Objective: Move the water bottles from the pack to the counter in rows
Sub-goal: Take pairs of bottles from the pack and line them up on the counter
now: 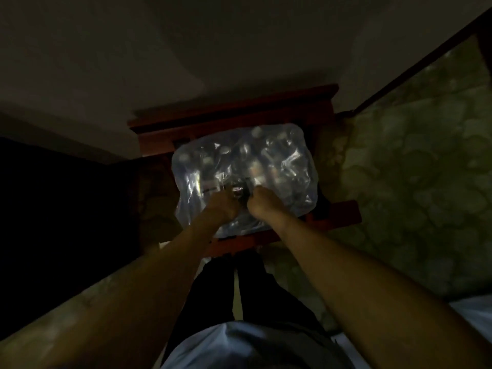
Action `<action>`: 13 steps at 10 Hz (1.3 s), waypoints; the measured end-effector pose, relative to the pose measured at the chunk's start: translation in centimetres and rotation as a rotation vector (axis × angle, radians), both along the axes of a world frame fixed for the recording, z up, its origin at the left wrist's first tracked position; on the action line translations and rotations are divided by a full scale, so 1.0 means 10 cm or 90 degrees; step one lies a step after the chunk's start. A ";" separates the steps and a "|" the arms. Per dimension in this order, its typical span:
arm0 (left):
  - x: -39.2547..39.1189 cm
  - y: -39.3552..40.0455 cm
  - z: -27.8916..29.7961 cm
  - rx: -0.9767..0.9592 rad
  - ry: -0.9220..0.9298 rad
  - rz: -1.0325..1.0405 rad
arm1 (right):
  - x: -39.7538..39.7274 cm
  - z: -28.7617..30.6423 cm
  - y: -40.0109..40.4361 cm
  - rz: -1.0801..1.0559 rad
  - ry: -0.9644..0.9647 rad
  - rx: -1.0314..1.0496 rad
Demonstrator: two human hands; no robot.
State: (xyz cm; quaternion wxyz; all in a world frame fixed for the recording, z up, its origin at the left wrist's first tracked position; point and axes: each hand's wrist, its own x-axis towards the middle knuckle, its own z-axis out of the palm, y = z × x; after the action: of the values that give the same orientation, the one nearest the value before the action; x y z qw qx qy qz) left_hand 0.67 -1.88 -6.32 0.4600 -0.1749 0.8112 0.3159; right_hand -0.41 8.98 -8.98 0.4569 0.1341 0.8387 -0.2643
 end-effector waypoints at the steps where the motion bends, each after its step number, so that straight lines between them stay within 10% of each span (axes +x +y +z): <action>1: 0.02 -0.07 -0.18 -0.062 -0.026 0.075 | -0.07 -0.22 -0.07 -0.049 -0.031 0.031; 13: 0.17 -0.16 -1.22 -0.095 -0.054 0.345 | -0.03 -0.71 -0.21 -0.135 -0.025 0.030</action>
State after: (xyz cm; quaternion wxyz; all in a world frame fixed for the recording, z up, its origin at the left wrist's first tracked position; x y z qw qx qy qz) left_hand 2.35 -3.48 -18.50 0.3780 -0.4319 0.7358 0.3594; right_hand -0.70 6.91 -16.04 0.4393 0.2382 0.8167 -0.2886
